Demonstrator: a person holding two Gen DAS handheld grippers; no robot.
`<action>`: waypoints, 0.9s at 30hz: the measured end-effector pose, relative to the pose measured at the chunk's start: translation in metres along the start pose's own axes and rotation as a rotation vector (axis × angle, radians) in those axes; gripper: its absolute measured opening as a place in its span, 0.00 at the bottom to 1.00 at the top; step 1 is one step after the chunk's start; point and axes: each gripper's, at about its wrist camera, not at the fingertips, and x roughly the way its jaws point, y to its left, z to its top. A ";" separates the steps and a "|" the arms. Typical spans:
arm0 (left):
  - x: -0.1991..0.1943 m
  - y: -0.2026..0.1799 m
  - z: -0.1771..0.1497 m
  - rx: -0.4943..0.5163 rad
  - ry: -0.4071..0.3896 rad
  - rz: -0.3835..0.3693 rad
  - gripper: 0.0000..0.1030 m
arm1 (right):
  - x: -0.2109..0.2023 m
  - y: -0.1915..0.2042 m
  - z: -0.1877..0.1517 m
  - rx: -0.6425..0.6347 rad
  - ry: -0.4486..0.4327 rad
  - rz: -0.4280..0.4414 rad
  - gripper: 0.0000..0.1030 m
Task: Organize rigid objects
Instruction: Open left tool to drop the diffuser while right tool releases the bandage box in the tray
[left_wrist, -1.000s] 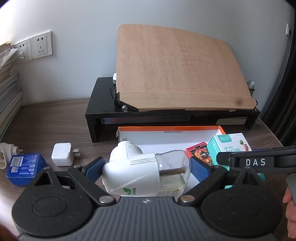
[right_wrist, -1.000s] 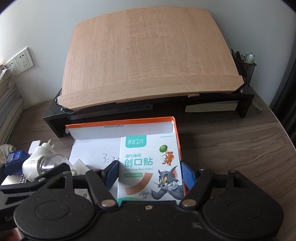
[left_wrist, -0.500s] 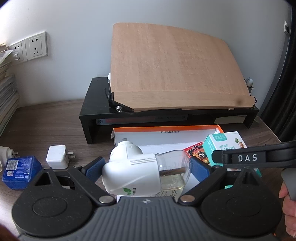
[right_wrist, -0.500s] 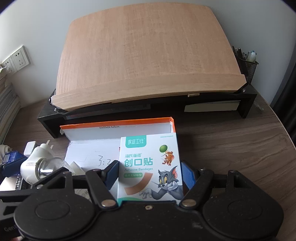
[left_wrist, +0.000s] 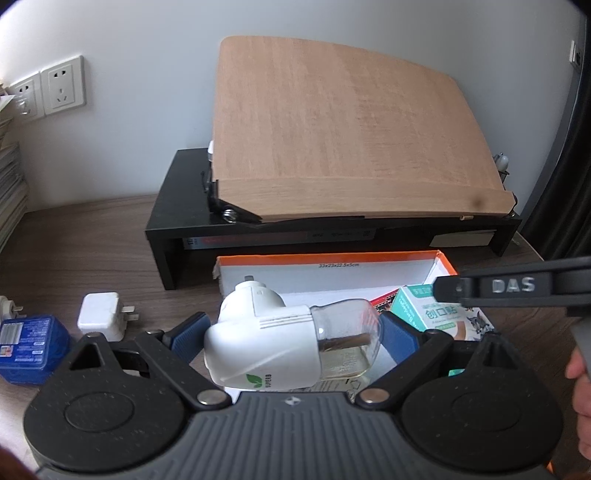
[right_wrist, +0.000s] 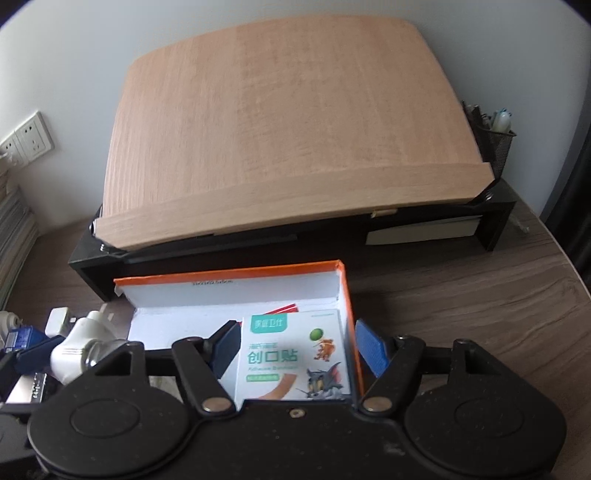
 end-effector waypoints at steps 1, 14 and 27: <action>0.002 -0.002 0.001 0.002 0.002 -0.005 0.97 | -0.004 -0.002 -0.001 -0.001 -0.007 -0.007 0.80; 0.006 -0.018 0.008 0.035 0.013 -0.079 1.00 | -0.042 -0.009 -0.011 0.018 -0.064 -0.031 0.81; -0.049 0.022 0.003 -0.040 0.000 -0.008 1.00 | -0.066 0.027 -0.027 0.004 -0.082 -0.007 0.81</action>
